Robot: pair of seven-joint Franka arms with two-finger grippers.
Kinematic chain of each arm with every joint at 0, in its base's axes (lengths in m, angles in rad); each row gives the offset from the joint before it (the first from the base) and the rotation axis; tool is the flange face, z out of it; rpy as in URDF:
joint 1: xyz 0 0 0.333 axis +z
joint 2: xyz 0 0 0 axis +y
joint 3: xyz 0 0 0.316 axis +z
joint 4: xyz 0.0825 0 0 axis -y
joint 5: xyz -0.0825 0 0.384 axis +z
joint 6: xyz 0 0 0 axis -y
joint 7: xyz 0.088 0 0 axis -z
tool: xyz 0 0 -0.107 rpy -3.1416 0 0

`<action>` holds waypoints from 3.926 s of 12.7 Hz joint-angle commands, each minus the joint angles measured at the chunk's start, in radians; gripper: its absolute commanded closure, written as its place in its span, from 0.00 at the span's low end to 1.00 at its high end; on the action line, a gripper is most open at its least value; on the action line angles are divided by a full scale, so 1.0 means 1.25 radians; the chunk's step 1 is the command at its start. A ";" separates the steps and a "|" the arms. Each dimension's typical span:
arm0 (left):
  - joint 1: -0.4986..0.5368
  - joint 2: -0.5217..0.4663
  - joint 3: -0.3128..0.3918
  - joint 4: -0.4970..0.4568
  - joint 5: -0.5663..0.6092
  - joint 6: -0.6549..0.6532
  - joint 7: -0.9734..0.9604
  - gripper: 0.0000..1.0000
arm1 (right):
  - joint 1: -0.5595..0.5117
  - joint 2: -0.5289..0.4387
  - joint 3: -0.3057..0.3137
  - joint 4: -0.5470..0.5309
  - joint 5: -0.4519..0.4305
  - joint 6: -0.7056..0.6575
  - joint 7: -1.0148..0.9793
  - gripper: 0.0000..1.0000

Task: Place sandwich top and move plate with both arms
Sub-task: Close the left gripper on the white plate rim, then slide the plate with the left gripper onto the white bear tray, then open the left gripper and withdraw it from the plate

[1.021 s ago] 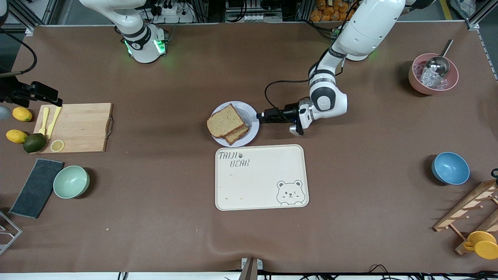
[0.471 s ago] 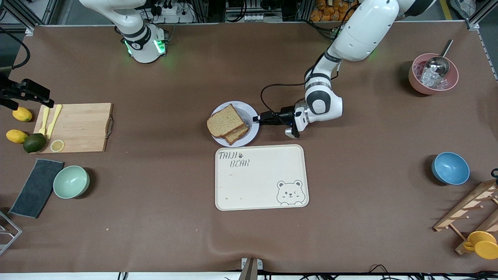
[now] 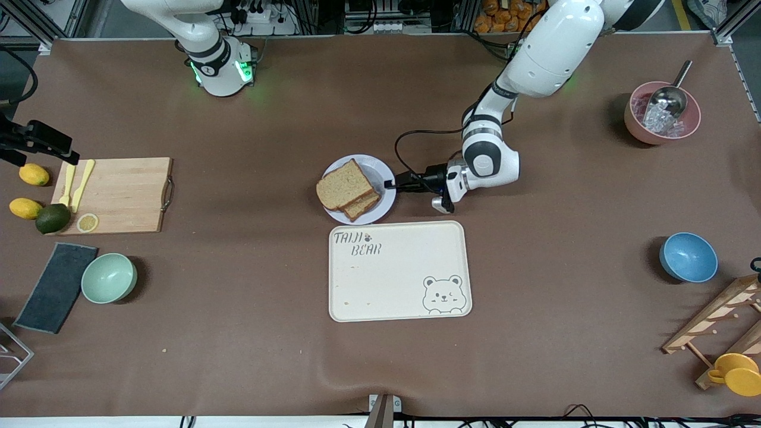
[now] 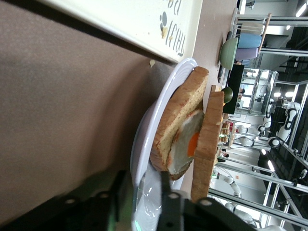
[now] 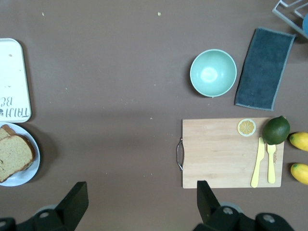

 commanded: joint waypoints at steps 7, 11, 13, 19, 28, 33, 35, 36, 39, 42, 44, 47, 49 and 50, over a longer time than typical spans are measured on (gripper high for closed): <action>0.004 -0.009 -0.001 0.016 -0.026 0.010 0.092 1.00 | -0.006 -0.004 0.001 0.016 0.004 -0.013 0.006 0.00; 0.009 -0.068 -0.004 0.002 -0.028 0.006 0.091 1.00 | -0.007 -0.009 -0.002 0.016 0.004 -0.011 0.012 0.00; 0.014 -0.099 -0.009 0.001 -0.029 0.004 0.082 1.00 | -0.028 -0.009 0.001 0.016 0.015 -0.012 0.012 0.00; 0.120 -0.165 -0.043 -0.009 -0.026 -0.011 0.027 1.00 | -0.024 -0.006 0.003 0.013 0.006 0.008 0.012 0.00; 0.262 -0.068 -0.031 0.099 0.014 -0.011 0.018 1.00 | -0.026 -0.008 0.003 0.011 0.005 0.020 0.012 0.00; 0.293 0.025 -0.009 0.139 0.080 -0.011 0.066 1.00 | -0.024 -0.006 0.003 0.011 0.005 0.020 0.012 0.00; 0.301 0.041 -0.007 0.138 0.088 -0.011 0.072 1.00 | -0.024 -0.006 0.003 0.011 0.005 0.019 0.012 0.00; 0.301 0.044 -0.007 0.136 0.087 -0.011 0.071 1.00 | -0.024 -0.006 0.003 0.011 0.005 0.019 0.012 0.00; 0.302 0.059 -0.009 0.126 0.087 -0.011 0.061 0.87 | -0.024 -0.006 0.003 0.011 0.005 0.018 0.012 0.00; 0.308 0.049 -0.006 0.110 0.100 -0.004 0.054 0.00 | -0.023 -0.006 0.003 0.010 0.005 0.015 0.012 0.00; 0.311 0.034 -0.006 0.105 0.116 -0.004 0.026 0.00 | -0.022 -0.006 0.004 0.007 0.005 0.015 0.012 0.00; 0.311 -0.017 -0.006 0.084 0.148 -0.002 -0.051 0.00 | -0.018 -0.006 0.005 0.006 0.005 0.015 0.012 0.00; 0.322 -0.049 -0.005 0.078 0.210 -0.002 -0.124 0.00 | -0.018 -0.006 0.005 0.006 0.005 0.014 0.012 0.00; 0.335 -0.057 -0.005 0.079 0.254 -0.002 -0.145 0.00 | -0.018 -0.006 0.005 0.006 0.005 0.014 0.012 0.00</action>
